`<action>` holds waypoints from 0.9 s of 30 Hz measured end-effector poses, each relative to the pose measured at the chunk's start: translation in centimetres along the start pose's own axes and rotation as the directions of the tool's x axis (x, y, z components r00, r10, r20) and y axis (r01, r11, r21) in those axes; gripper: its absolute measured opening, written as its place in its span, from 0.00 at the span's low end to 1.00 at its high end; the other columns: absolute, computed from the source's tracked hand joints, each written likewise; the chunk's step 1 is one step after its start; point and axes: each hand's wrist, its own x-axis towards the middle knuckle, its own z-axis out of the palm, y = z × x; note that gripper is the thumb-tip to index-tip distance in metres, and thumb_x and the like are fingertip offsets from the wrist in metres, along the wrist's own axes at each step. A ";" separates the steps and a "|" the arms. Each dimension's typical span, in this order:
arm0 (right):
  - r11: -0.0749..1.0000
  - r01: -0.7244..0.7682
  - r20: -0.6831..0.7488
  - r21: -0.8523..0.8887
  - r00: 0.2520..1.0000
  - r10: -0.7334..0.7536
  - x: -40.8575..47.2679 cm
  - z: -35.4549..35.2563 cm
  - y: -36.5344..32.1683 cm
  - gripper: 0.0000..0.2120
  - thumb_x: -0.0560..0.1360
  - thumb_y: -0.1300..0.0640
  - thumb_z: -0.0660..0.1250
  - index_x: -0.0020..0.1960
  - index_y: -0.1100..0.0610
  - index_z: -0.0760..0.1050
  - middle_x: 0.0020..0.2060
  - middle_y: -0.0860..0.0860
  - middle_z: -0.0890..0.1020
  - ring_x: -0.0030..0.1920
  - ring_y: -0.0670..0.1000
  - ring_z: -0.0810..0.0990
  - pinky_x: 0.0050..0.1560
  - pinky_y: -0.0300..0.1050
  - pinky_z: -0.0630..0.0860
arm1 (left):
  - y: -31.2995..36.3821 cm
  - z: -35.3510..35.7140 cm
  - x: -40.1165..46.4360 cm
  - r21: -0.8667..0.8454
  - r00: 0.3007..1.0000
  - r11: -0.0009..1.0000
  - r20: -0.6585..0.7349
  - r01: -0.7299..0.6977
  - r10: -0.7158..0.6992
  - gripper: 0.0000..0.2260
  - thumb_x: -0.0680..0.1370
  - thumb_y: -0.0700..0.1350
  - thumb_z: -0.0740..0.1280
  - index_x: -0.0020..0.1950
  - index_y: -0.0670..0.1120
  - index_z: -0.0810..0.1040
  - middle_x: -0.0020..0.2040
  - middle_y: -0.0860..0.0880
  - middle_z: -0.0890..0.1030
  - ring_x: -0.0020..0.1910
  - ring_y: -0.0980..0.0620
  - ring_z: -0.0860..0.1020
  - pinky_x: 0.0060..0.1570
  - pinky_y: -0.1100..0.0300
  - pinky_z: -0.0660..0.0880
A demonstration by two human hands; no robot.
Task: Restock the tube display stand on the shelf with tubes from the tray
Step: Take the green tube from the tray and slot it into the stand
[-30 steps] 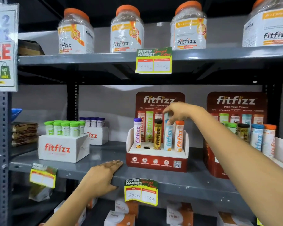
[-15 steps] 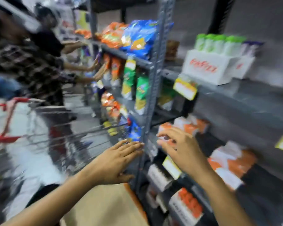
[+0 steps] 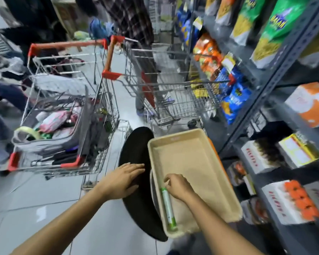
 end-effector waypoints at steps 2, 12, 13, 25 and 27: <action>0.998 -0.037 0.050 -0.054 0.998 0.039 1.8 1.8 0.7 0.18 0.74 0.59 0.61 0.63 0.52 0.74 0.62 0.58 0.78 0.60 0.59 0.77 0.57 0.47 0.74 | -1.0 1.8 -0.3 0.014 0.999 0.999 0.027 0.032 -0.032 0.25 0.76 0.52 0.66 0.71 0.46 0.68 0.71 0.47 0.70 0.70 0.49 0.67 0.72 0.50 0.56; 0.969 -0.026 0.146 -0.245 0.987 0.064 5.3 6.6 2.9 0.19 0.76 0.51 0.60 0.66 0.54 0.69 0.60 0.61 0.73 0.56 0.65 0.77 0.53 0.50 0.75 | -2.5 5.3 -0.6 0.140 0.997 0.990 -0.071 0.029 -0.019 0.16 0.74 0.52 0.58 0.37 0.48 0.83 0.44 0.56 0.86 0.51 0.57 0.79 0.54 0.55 0.64; 0.969 -0.024 0.122 -0.245 0.991 0.056 5.3 6.9 2.8 0.19 0.76 0.51 0.60 0.65 0.56 0.69 0.59 0.62 0.73 0.56 0.65 0.77 0.53 0.50 0.75 | -2.5 5.3 -0.6 0.144 0.997 0.989 -0.072 0.029 -0.019 0.16 0.74 0.52 0.58 0.37 0.48 0.82 0.44 0.56 0.86 0.51 0.58 0.79 0.53 0.54 0.65; 0.968 -0.097 0.227 -0.232 0.962 0.150 5.7 4.1 2.0 0.13 0.72 0.55 0.65 0.51 0.63 0.78 0.50 0.60 0.82 0.51 0.58 0.82 0.42 0.43 0.73 | -2.6 5.5 -0.5 0.159 0.995 0.987 -0.101 0.020 -0.004 0.17 0.75 0.53 0.56 0.39 0.48 0.82 0.44 0.55 0.85 0.51 0.58 0.79 0.53 0.55 0.64; 0.968 -0.051 0.245 -0.246 0.963 0.113 4.9 2.6 1.8 0.15 0.73 0.54 0.67 0.53 0.64 0.79 0.53 0.61 0.83 0.51 0.58 0.81 0.47 0.46 0.76 | -2.5 5.3 -0.5 0.178 0.997 0.984 -0.082 0.027 -0.012 0.16 0.74 0.52 0.57 0.40 0.48 0.82 0.45 0.55 0.85 0.51 0.58 0.78 0.53 0.55 0.64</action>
